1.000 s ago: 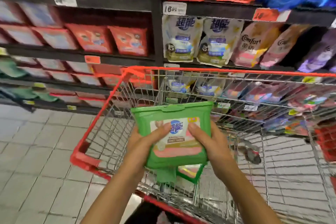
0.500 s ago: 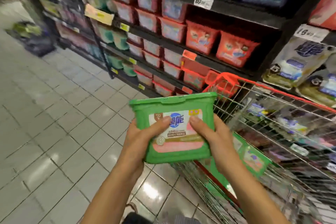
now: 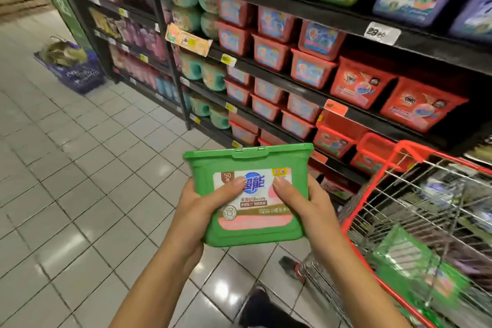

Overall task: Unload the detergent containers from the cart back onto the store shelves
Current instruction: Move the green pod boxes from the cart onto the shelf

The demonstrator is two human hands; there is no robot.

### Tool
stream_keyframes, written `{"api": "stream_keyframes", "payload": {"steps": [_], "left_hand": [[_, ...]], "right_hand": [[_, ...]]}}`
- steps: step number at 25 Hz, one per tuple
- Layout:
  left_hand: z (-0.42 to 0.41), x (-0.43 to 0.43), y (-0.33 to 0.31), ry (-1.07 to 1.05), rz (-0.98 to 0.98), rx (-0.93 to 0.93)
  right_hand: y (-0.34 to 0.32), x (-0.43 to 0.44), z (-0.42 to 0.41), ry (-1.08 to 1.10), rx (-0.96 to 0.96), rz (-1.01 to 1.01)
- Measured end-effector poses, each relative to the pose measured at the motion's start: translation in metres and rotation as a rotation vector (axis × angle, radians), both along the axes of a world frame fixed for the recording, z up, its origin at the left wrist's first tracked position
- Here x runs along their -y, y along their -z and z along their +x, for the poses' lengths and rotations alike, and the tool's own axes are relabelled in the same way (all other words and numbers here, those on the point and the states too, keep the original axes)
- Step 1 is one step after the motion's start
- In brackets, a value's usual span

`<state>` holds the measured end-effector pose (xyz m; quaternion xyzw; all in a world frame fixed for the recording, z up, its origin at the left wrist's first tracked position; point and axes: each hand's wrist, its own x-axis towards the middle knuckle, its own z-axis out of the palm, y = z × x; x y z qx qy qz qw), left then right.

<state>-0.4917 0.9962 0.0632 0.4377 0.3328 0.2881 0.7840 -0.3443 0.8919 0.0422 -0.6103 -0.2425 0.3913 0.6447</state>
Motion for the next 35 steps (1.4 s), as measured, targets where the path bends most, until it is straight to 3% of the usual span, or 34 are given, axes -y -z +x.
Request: {"api": "stream_keyframes", "payload": {"steps": [14, 28, 35], "left_hand": [[0.11, -0.233, -0.039, 0.122, 0.149, 0.023], [0.244, -0.437, -0.169, 0.395, 0.478, 0.308], [0.308, -0.493, -0.255, 0.496, 0.648, 0.473]], "right_hand": [[-0.045, -0.218, 0.102, 0.091, 0.083, 0.128], [-0.171, -0.387, 0.197, 0.415, 0.373, 0.429], [-0.242, -0.439, 0.237, 0.556, 0.519, 0.622]]}}
